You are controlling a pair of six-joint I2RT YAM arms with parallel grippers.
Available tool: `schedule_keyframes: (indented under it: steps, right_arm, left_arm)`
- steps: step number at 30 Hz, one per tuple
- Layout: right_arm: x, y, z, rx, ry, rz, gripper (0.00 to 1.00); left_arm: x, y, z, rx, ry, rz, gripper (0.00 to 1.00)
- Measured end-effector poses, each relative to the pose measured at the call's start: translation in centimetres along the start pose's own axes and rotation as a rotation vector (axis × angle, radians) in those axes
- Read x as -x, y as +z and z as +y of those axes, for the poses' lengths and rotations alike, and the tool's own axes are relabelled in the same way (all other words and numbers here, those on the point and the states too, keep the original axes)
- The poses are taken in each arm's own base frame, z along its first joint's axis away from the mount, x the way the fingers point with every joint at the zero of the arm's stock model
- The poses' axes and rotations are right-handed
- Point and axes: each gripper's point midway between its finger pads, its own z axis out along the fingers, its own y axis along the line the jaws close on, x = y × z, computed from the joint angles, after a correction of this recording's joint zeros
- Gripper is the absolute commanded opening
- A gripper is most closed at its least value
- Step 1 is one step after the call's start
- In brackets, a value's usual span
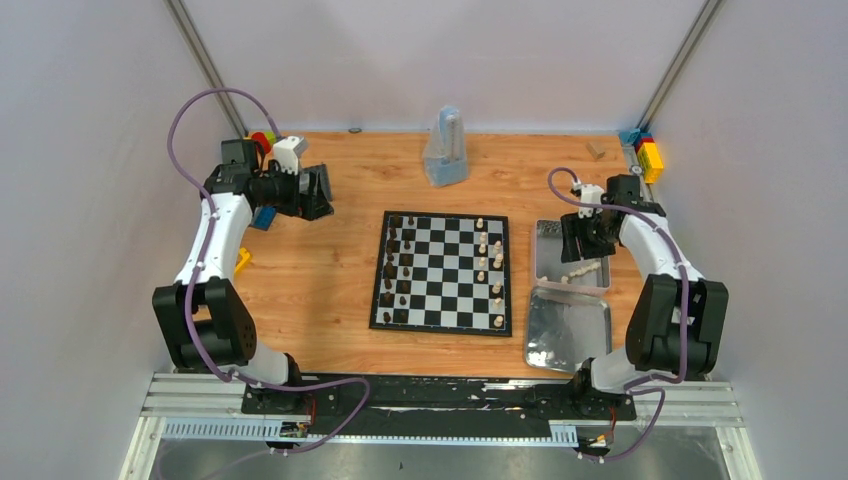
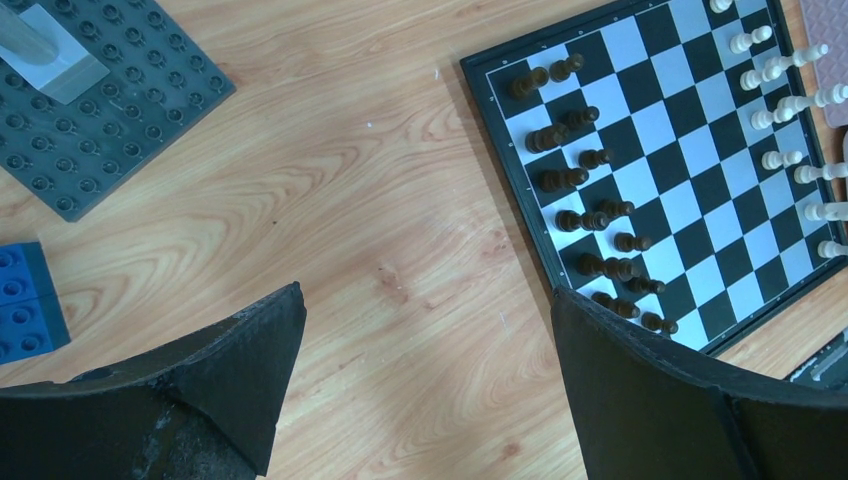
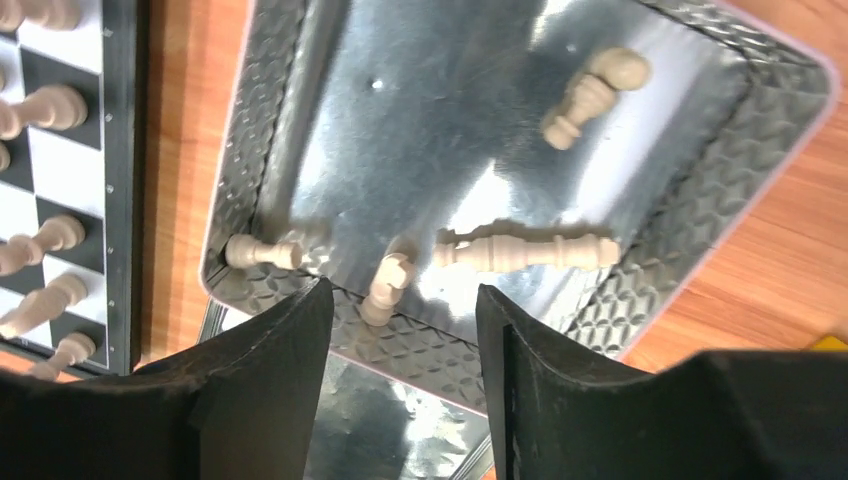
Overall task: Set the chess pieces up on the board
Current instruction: Move the storage box to the center of the board, then pick up the chess piece from the storage box.
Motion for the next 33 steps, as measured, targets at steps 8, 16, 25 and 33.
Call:
schedule_keyframes:
  steps: [8,16,25,33]
  right_arm:
    - [-0.8,0.6,-3.5,-0.092,0.217,0.052,0.59]
    - [-2.8,1.9,-5.0,-0.103,0.328,0.131,0.57]
    - [-1.9,3.2,-5.7,-0.071,0.365,0.144,0.52]
    - [-1.0,3.9,-5.8,-0.045,0.374,0.137,0.49]
  left_arm:
    - [-0.2,0.3,0.1,-0.004,-0.005,0.006,1.00]
    - [-0.1,0.7,0.1,-0.022,-0.012,0.002,1.00]
    - [0.1,0.8,0.1,-0.027,-0.008,-0.007,1.00]
    - [0.2,0.8,0.1,-0.028,-0.009,-0.010,1.00]
